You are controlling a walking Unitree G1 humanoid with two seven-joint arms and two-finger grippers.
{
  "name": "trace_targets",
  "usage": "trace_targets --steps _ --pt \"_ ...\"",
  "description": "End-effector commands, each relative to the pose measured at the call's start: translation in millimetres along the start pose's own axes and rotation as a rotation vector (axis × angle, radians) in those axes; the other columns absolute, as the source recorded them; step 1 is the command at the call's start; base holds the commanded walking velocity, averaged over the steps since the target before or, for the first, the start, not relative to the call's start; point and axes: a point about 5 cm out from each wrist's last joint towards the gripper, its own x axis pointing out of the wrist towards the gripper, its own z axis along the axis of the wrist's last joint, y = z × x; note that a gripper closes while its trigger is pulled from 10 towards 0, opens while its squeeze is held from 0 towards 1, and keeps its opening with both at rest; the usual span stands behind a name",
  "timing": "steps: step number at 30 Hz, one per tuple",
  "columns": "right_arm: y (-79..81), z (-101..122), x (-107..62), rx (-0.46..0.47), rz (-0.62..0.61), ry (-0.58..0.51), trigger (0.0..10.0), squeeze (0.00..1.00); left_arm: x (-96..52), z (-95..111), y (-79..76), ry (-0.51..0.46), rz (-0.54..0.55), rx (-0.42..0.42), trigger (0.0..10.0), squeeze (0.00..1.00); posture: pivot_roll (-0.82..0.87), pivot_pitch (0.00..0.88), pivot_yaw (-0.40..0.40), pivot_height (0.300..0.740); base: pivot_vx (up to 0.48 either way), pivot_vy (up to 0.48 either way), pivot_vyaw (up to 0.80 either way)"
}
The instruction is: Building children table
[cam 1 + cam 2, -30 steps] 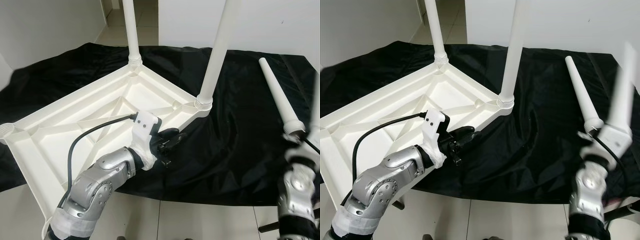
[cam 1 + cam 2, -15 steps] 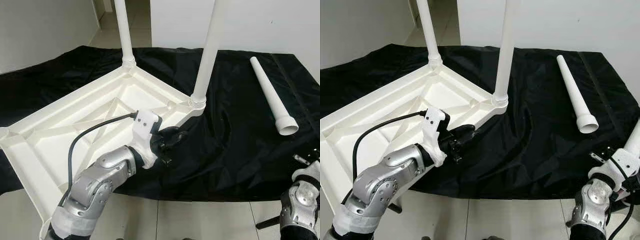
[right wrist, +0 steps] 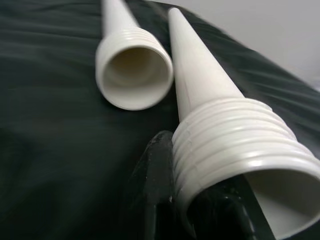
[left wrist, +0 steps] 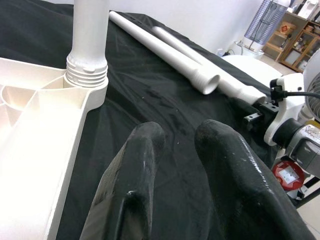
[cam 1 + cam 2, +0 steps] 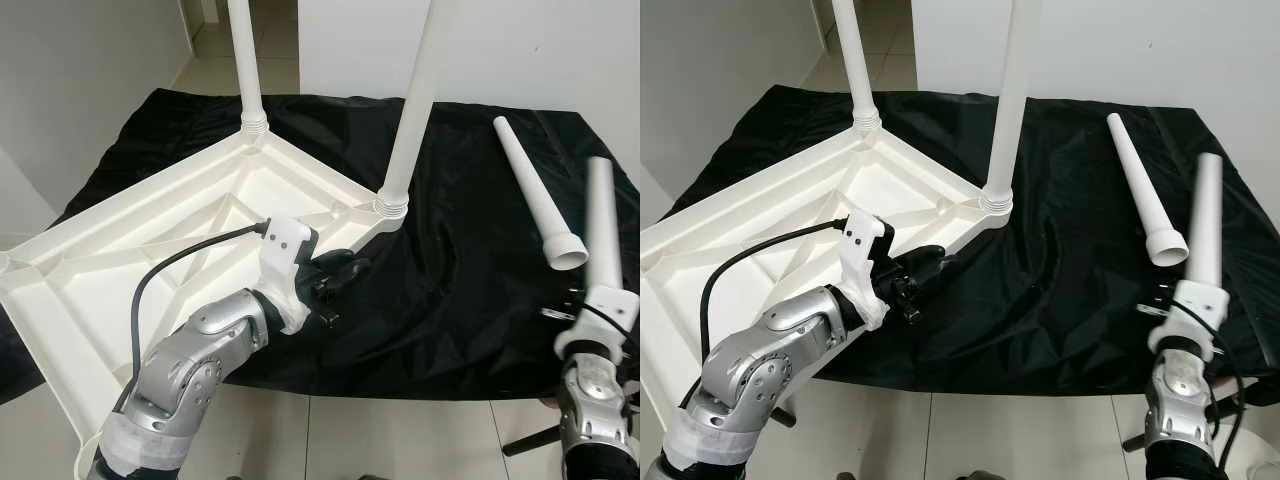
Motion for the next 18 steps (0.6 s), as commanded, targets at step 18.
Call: trace_targets --steps 18 --pt "35.4 6 -16.2 -0.016 0.309 -0.106 10.0 0.0 3.2 2 3.0 0.019 -0.024 0.014 10.0 0.0 -0.06 0.09 0.016 0.74 0.0 0.0 0.0"
